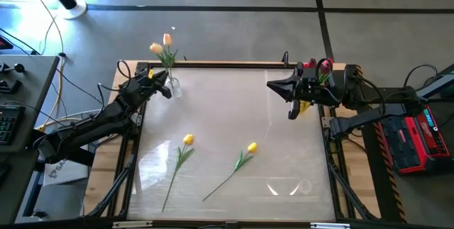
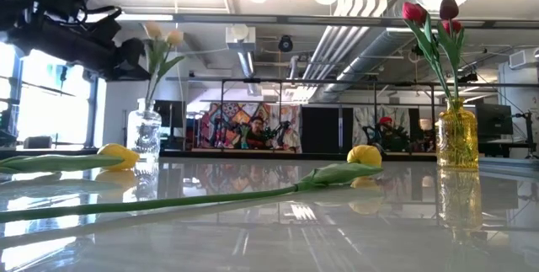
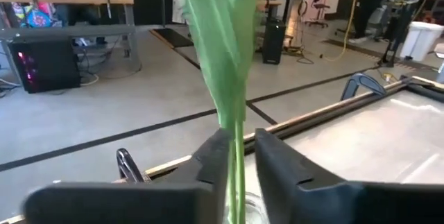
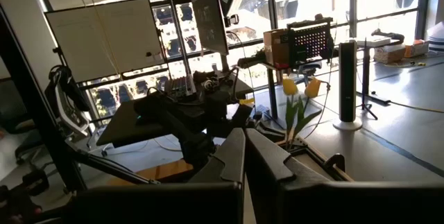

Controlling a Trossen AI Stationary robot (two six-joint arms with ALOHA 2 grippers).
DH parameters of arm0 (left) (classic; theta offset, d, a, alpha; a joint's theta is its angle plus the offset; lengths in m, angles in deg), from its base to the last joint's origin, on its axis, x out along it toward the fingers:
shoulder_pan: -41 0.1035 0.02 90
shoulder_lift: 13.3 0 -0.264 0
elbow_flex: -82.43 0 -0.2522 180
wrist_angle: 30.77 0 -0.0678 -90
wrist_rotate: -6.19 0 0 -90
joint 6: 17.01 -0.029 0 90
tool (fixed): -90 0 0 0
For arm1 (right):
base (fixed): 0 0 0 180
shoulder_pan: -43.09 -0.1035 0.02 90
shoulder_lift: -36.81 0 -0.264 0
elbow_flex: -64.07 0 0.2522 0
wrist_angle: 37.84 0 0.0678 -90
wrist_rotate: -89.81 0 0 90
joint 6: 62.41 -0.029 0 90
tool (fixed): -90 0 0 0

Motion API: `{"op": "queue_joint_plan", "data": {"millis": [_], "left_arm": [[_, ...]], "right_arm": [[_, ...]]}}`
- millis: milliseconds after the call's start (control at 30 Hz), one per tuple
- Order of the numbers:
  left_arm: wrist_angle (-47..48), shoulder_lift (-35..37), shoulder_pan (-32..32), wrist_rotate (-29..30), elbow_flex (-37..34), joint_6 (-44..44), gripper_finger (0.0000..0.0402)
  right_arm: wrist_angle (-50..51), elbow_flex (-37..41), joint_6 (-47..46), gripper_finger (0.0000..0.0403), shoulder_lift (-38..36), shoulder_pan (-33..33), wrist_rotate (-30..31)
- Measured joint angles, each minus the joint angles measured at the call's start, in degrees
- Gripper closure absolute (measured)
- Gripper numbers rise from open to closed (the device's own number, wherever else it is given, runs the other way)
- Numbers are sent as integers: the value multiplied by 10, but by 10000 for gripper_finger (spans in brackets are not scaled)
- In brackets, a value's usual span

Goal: Sort flowers into vase by color
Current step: Put the light pink tulip into the transparent vase, then put the right yellow tulip into the transparent vase

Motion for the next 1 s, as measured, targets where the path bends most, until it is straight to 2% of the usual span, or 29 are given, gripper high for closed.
{"op": "queue_joint_plan", "data": {"millis": [133, 267, 400, 667, 733, 867, 1000], "left_arm": [[16, -9, 0, -12, 0, 38, 288], [13, -9, 0, -51, 5, 65, 235], [26, -8, 0, -66, 30, 45, 201], [138, 7, -1, -66, 96, 11, 181], [171, 17, -4, -66, 117, -27, 181], [221, 32, -20, -67, 175, -92, 181], [259, 34, -46, -85, 224, -96, 181]], "right_arm": [[0, 0, 0, 402, 0, 0, 0], [0, 0, 0, 402, 0, 0, 0], [0, 0, 0, 402, 0, 0, 0], [0, 0, 0, 402, 0, 0, 0], [0, 0, 0, 402, 0, 0, 0], [0, 0, 0, 402, 0, 0, 0], [0, 0, 0, 402, 0, 0, 0]]}}
